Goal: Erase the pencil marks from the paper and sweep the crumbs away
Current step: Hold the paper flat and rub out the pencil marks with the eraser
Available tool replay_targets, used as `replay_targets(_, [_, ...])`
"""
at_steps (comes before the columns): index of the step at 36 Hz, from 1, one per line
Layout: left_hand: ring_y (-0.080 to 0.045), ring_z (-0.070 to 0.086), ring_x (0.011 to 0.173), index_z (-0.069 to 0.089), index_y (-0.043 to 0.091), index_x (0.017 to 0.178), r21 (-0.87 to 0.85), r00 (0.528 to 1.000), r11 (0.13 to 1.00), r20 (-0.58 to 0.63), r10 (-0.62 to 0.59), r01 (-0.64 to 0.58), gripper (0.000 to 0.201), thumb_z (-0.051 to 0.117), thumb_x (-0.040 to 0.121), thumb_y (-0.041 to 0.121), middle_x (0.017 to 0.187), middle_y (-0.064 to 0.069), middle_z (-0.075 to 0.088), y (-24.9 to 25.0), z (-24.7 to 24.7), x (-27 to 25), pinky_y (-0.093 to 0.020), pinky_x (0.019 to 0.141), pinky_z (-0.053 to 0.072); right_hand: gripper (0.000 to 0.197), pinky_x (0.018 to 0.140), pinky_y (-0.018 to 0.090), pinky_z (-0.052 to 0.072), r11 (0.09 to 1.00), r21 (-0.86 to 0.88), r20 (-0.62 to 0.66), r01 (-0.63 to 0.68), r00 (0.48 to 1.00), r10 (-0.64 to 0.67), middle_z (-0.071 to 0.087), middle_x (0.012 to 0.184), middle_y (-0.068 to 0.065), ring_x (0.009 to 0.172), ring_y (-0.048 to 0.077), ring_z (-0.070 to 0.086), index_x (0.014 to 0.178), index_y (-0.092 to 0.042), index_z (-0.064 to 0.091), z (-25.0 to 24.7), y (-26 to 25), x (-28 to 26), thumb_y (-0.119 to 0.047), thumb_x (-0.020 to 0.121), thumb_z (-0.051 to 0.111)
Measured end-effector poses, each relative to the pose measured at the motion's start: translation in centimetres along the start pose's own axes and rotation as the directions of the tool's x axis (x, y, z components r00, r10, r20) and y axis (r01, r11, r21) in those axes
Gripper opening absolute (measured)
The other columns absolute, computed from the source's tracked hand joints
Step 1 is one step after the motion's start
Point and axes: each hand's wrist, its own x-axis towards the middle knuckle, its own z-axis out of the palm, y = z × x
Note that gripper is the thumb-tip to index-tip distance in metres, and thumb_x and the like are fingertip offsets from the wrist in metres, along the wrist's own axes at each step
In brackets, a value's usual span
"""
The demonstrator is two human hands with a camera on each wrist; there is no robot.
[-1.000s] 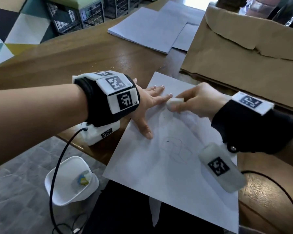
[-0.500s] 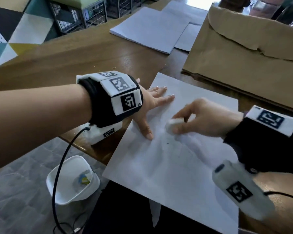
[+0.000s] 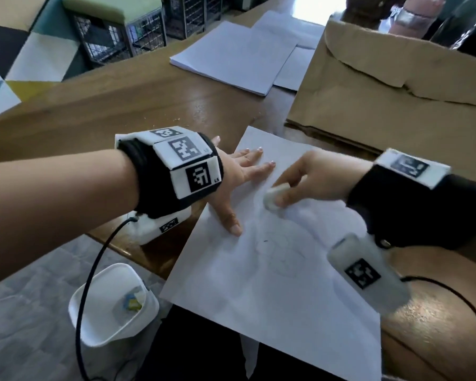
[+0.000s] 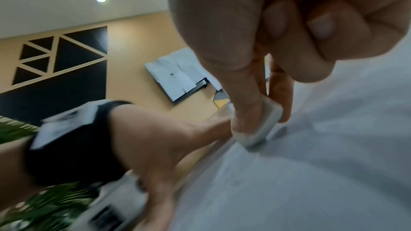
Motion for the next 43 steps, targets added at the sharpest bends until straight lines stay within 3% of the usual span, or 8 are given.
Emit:
replay_targets(6, [-0.012,-0.019,0.145,-0.029,0.031,0.143,-0.024,1.0,1.0,-0.006,-0.001,0.001,0.131,0.068,0.062,0.066,0.154,0.002,-0.029,-0.2,0.2,-0.1,-0.057,0.113,-0.008,0.024,0.063,0.02,0.042,0.994,0.086,-0.137,0.066,0.989,-0.054,0.067,0.081,0.009,0.073,0.017,0.054,0.09,-0.013,0.076,0.8,0.4,-0.3,-0.032,0.075,0.074])
replay_targets(11, [-0.011,-0.021,0.144,-0.029,0.031,0.143,-0.025,1.0,1.0,-0.013,0.015,-0.015,0.132,0.069,0.061,0.066,0.154,0.003,-0.03,-0.3,0.3,0.1,-0.056,0.113,-0.008,0.019,0.079,0.029,0.048,0.997,-0.03,0.044,0.07,0.997,-0.069,0.071,0.093,0.001,0.085,0.018,0.061,0.095,-0.026,0.074,1.1,0.2,-1.9,-0.031,0.077,0.073])
replay_targets(16, [-0.012,-0.019,0.145,-0.029,0.031,0.143,-0.014,1.0,1.0,-0.007,0.016,-0.016,0.131,0.067,0.062,0.067,0.154,0.002,-0.029,-0.3,0.2,0.0,-0.057,0.113,-0.007,0.01,0.072,0.029,0.048,0.997,0.083,-0.093,-0.003,0.996,0.011,0.065,0.075,-0.003,0.074,0.013,0.055,0.072,-0.035,0.071,-0.5,0.2,0.8,-0.044,0.069,0.072])
replay_targets(21, [-0.012,-0.019,0.145,-0.028,0.031,0.144,-0.029,1.0,0.999,-0.019,0.02,-0.021,0.131,0.068,0.062,0.066,0.154,0.002,-0.029,-0.3,0.2,-0.1,-0.055,0.113,-0.008,0.023,0.053,0.015,0.036,0.988,0.119,-0.146,0.094,0.986,-0.077,0.064,0.075,0.009,0.067,0.012,0.049,0.088,-0.011,0.076,1.7,0.1,-1.1,-0.03,0.077,0.073])
replay_targets(25, [-0.013,-0.02,0.145,-0.028,0.03,0.143,-0.025,1.0,1.0,-0.017,0.012,-0.012,0.13,0.068,0.063,0.066,0.154,0.002,-0.029,-0.1,0.1,-0.2,-0.056,0.113,-0.007,0.022,0.077,0.026,0.047,0.996,-0.004,0.006,0.088,0.996,-0.088,0.072,0.096,0.008,0.081,0.014,0.059,0.095,-0.019,0.075,2.2,-0.2,-2.6,-0.033,0.078,0.071])
replay_targets(28, [-0.015,-0.017,0.146,-0.027,0.029,0.144,-0.038,1.0,0.999,-0.021,-0.01,0.009,0.128,0.066,0.065,0.067,0.155,0.0,-0.028,0.0,0.1,-0.5,-0.055,0.115,-0.006,0.027,0.068,0.021,0.042,0.993,-0.087,-0.023,0.082,0.996,-0.084,0.065,0.095,-0.002,0.071,0.006,0.051,0.104,-0.022,0.071,1.1,-0.2,-2.4,-0.036,0.082,0.066])
replay_targets(32, [-0.019,-0.012,0.147,-0.024,0.026,0.146,-0.052,0.996,0.996,-0.037,-0.079,0.077,0.121,0.059,0.069,0.07,0.156,-0.006,-0.023,0.4,0.5,-1.3,-0.054,0.117,-0.001,0.029,0.072,0.023,0.043,1.0,0.019,-0.149,0.018,0.989,-0.015,0.054,0.107,-0.004,0.096,0.014,0.056,0.105,-0.02,0.064,-0.7,0.9,-3.2,-0.041,0.089,0.052])
replay_targets(43, [-0.028,0.014,0.144,-0.008,0.027,0.15,-0.035,0.988,0.993,-0.096,-0.12,0.117,0.106,0.048,0.073,0.073,0.156,-0.013,0.01,1.2,1.5,-3.1,-0.039,0.117,0.021,0.021,0.079,0.027,0.04,0.984,-0.05,-0.064,-0.171,0.984,0.167,0.058,0.105,-0.004,0.098,0.016,0.053,0.101,-0.021,0.054,-1.1,2.6,-4.9,-0.034,0.097,0.038])
